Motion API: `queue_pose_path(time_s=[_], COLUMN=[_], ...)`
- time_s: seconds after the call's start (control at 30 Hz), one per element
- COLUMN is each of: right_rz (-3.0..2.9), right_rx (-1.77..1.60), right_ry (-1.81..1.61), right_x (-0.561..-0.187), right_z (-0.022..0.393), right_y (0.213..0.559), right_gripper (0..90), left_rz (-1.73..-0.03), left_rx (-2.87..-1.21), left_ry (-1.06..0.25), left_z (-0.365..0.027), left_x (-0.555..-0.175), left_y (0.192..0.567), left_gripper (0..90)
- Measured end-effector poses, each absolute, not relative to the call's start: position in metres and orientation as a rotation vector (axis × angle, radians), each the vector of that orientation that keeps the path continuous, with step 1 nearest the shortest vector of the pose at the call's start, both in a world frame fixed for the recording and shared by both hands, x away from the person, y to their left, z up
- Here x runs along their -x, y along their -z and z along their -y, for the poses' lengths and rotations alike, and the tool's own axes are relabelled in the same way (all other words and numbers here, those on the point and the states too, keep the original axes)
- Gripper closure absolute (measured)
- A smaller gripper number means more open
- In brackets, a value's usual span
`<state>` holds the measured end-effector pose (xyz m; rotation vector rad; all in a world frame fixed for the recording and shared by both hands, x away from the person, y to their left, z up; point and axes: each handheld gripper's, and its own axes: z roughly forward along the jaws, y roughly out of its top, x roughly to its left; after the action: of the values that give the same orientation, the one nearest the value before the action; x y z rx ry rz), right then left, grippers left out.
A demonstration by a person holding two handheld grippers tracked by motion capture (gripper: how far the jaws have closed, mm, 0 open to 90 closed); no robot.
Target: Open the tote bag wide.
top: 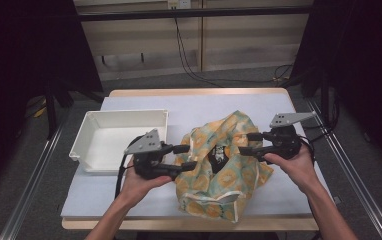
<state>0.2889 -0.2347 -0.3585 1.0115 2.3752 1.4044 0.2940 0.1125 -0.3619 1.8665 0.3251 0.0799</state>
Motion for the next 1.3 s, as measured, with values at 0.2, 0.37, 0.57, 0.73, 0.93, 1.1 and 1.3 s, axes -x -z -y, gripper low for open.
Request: queue_pose_path(time_s=[0.2, 0.37, 0.57, 0.73, 0.93, 1.1, 1.3], right_rz=[-2.387, -2.399, -2.405, -2.389, -2.367, -2.334, -2.335], right_rx=[-1.036, -1.044, -1.036, -1.032, -1.034, -1.072, -1.137], right_ry=[-1.389, -1.343, -1.261, -1.307, -1.271, -1.212, -1.172], right_x=[-0.297, -0.303, -0.306, -0.299, -0.283, -0.269, -0.258], right_z=[0.221, 0.208, 0.198, 0.207, 0.226, 0.246, 0.269], right_y=[0.370, 0.379, 0.391, 0.392, 0.395, 0.400, 0.414], right_gripper=[21.0, 16.9, 35.5, 77.6, 89.3, 89.9, 90.0], left_rz=[-0.382, -0.456, -0.461, -0.485, -0.509, -0.542, -0.560], left_rx=[-1.943, -1.974, -2.036, -2.039, -2.037, -2.040, -2.052], left_ry=[-0.107, -0.112, -0.143, -0.130, -0.137, -0.143, -0.136], left_z=[-0.081, -0.082, -0.094, -0.108, -0.125, -0.136, -0.140], left_x=[-0.320, -0.332, -0.334, -0.336, -0.333, -0.332, -0.334], left_y=[0.379, 0.400, 0.419, 0.422, 0.422, 0.426, 0.429], left_gripper=[27.3, 33.3, 63.9, 83.2, 88.8, 89.8, 90.0])
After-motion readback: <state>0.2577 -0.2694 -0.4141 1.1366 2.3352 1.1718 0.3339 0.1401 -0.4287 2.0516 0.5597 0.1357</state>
